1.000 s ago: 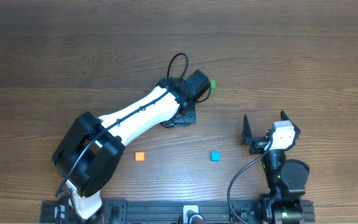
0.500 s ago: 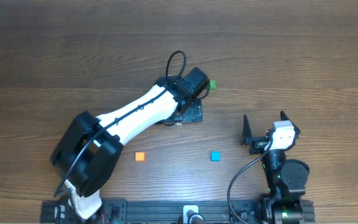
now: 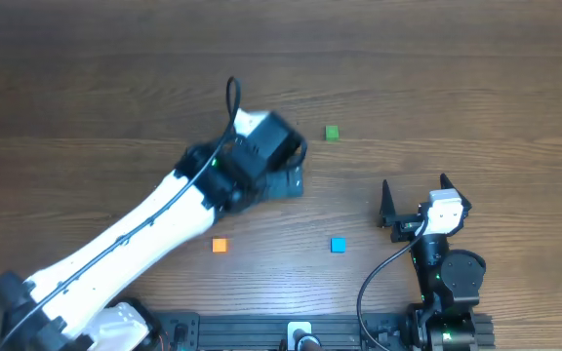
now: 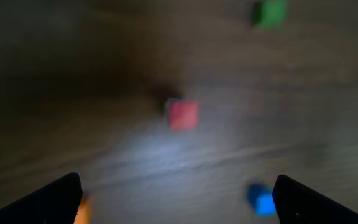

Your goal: Stack Cubes

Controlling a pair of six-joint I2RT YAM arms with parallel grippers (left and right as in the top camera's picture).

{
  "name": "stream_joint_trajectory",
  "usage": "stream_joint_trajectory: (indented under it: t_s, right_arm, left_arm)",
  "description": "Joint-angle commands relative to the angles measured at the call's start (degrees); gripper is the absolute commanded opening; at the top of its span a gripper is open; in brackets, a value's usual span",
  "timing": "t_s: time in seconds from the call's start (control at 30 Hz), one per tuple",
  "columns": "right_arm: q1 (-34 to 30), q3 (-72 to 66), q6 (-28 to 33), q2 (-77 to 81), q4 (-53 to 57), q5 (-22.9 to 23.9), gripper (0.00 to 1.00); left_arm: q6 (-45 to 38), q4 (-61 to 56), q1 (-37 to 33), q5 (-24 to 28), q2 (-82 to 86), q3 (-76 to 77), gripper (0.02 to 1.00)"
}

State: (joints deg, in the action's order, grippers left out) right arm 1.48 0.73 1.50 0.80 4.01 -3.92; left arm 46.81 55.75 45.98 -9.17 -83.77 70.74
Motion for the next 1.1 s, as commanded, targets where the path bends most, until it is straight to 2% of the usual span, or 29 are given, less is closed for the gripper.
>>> stream_joint_trajectory:
  t_s: [0.03,0.2,0.37,0.8,1.1]
  right_arm:
    - [-0.04,-0.44,-0.13,-0.42,0.04,0.59,0.991]
    - [-0.04,-0.44,-0.13,-0.42,0.04,0.57,0.993]
    - [-0.04,-0.44,-0.13,-0.42,0.04,0.57,0.993]
    - [-0.04,-0.44,-0.13,-0.42,0.04,0.57,0.993]
    - [-0.04,-0.44,-0.13,-0.42,0.04,0.57,0.993]
  left_arm:
    - [6.03,-0.24,0.39,-2.71,6.10,-11.78,1.000]
    - [6.40,-5.46,0.39,-2.67,10.38,-23.43,1.000]
    - [6.38,-9.05,0.35,-2.69,11.45,-28.85,0.996]
    - [6.36,-18.34,-1.25,1.62,11.19,-38.23,0.963]
    - [6.12,-18.27,-1.25,3.78,7.87,-38.60,0.930]
